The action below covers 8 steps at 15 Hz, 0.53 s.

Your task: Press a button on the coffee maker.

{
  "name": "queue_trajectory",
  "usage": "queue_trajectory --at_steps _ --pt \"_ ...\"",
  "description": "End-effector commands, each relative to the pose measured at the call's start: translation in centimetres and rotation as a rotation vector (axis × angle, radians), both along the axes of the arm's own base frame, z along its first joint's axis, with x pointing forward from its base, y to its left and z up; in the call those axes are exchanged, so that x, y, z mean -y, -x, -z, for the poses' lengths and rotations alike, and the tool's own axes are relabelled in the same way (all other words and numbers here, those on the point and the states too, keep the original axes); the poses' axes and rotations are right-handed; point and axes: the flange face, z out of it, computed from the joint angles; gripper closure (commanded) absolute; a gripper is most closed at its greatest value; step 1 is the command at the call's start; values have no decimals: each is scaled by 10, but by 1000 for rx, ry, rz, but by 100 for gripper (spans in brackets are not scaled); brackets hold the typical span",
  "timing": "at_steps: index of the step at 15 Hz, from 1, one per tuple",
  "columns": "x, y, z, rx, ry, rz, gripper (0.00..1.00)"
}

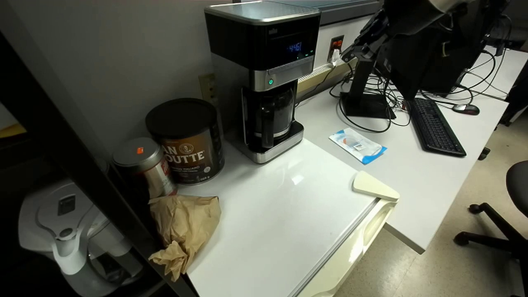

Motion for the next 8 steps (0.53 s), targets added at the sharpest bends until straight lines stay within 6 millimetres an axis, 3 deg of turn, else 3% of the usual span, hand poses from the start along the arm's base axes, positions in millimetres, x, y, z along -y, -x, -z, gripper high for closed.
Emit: queue_trajectory --at_steps 1,8 --pt "7 31 -11 6 -17 -13 99" --pt "17 55 -21 21 3 -24 99"
